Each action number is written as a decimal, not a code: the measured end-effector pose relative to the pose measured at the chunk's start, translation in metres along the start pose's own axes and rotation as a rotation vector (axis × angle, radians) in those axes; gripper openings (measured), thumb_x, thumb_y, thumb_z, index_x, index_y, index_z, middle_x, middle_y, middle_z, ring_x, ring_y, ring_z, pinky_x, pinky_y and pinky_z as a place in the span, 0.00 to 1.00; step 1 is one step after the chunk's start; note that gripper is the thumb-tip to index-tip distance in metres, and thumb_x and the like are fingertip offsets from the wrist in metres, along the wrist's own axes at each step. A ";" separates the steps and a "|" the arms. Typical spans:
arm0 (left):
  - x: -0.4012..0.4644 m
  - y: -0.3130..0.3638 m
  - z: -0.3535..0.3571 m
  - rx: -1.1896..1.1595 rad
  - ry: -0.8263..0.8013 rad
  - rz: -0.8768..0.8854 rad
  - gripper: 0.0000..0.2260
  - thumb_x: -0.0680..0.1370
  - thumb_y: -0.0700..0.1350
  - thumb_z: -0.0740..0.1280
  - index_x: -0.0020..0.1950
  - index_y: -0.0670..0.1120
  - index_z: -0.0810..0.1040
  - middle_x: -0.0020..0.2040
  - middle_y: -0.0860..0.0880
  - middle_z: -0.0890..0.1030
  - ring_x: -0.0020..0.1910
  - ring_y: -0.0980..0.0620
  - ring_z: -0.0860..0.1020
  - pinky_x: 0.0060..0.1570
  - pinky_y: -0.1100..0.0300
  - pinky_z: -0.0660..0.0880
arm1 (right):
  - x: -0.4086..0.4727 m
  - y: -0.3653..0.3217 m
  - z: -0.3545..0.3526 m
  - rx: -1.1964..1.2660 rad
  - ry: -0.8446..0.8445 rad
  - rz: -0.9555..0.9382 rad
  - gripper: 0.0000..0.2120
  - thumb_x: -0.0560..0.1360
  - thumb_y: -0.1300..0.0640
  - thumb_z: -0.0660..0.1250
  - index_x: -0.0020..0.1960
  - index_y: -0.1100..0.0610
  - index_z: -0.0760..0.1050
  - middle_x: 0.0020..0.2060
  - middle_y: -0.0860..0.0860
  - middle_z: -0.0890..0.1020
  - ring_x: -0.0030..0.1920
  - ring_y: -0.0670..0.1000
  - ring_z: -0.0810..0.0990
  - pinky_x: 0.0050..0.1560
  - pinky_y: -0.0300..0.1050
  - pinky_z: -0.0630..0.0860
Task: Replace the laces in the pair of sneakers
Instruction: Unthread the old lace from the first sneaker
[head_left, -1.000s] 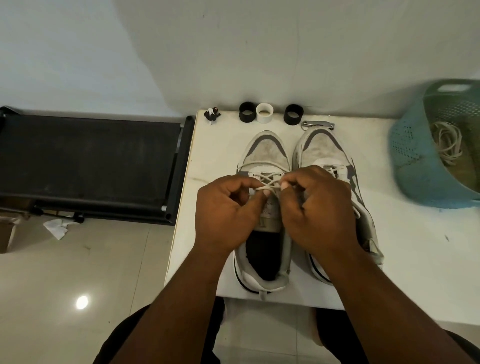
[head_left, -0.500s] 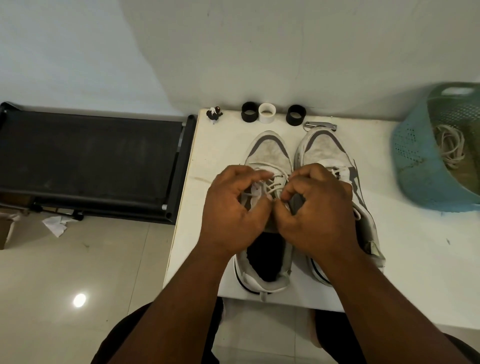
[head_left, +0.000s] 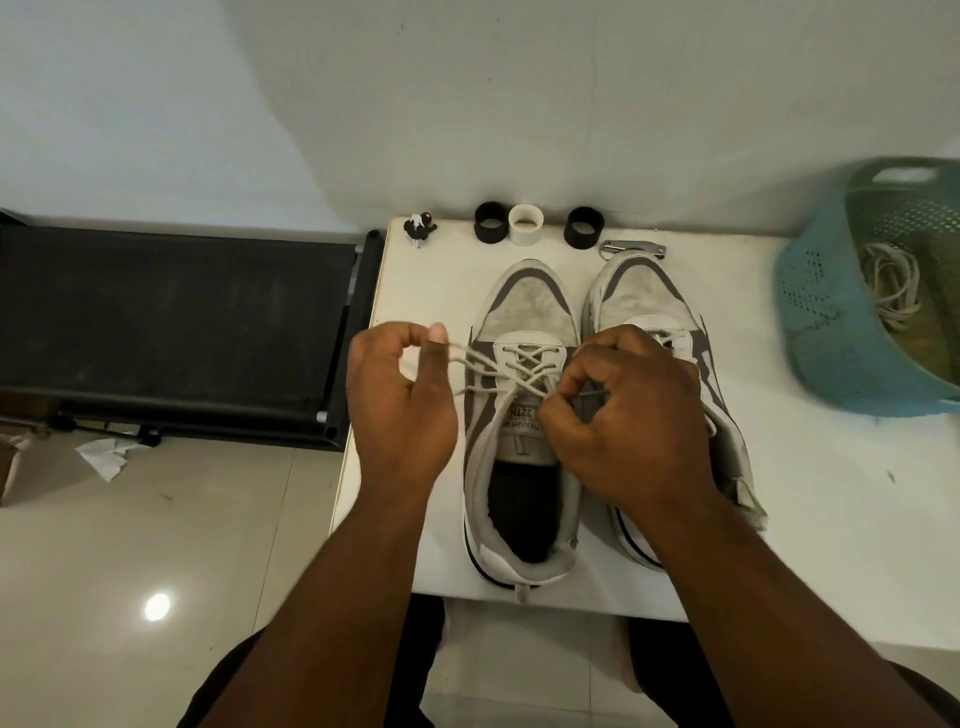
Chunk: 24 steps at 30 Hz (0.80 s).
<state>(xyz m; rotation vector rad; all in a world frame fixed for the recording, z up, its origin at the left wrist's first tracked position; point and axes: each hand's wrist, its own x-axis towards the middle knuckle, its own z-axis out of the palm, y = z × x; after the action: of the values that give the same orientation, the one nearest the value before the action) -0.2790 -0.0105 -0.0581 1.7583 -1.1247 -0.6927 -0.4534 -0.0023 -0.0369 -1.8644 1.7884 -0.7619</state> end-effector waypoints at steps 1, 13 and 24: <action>-0.002 0.000 -0.001 0.012 -0.036 0.130 0.03 0.82 0.56 0.67 0.49 0.60 0.78 0.60 0.56 0.76 0.62 0.57 0.75 0.58 0.56 0.74 | 0.000 0.000 0.000 -0.003 -0.002 -0.001 0.04 0.66 0.48 0.71 0.36 0.47 0.77 0.42 0.39 0.76 0.45 0.42 0.75 0.54 0.58 0.76; -0.011 -0.005 0.006 0.187 -0.269 0.239 0.10 0.72 0.58 0.73 0.49 0.56 0.87 0.63 0.59 0.80 0.66 0.56 0.76 0.63 0.61 0.72 | 0.001 0.001 0.001 -0.019 -0.003 -0.022 0.06 0.67 0.46 0.70 0.37 0.47 0.76 0.40 0.41 0.76 0.43 0.45 0.75 0.52 0.58 0.76; -0.019 0.003 0.014 0.244 -0.195 0.306 0.07 0.78 0.51 0.69 0.50 0.51 0.86 0.59 0.58 0.82 0.61 0.58 0.77 0.62 0.66 0.69 | 0.001 -0.001 0.001 -0.044 -0.013 -0.021 0.05 0.67 0.46 0.68 0.37 0.47 0.77 0.40 0.42 0.77 0.44 0.44 0.75 0.54 0.58 0.74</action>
<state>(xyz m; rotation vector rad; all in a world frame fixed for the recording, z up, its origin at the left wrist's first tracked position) -0.3001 0.0007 -0.0620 1.6893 -1.6296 -0.5649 -0.4518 -0.0031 -0.0372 -1.9147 1.7941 -0.7216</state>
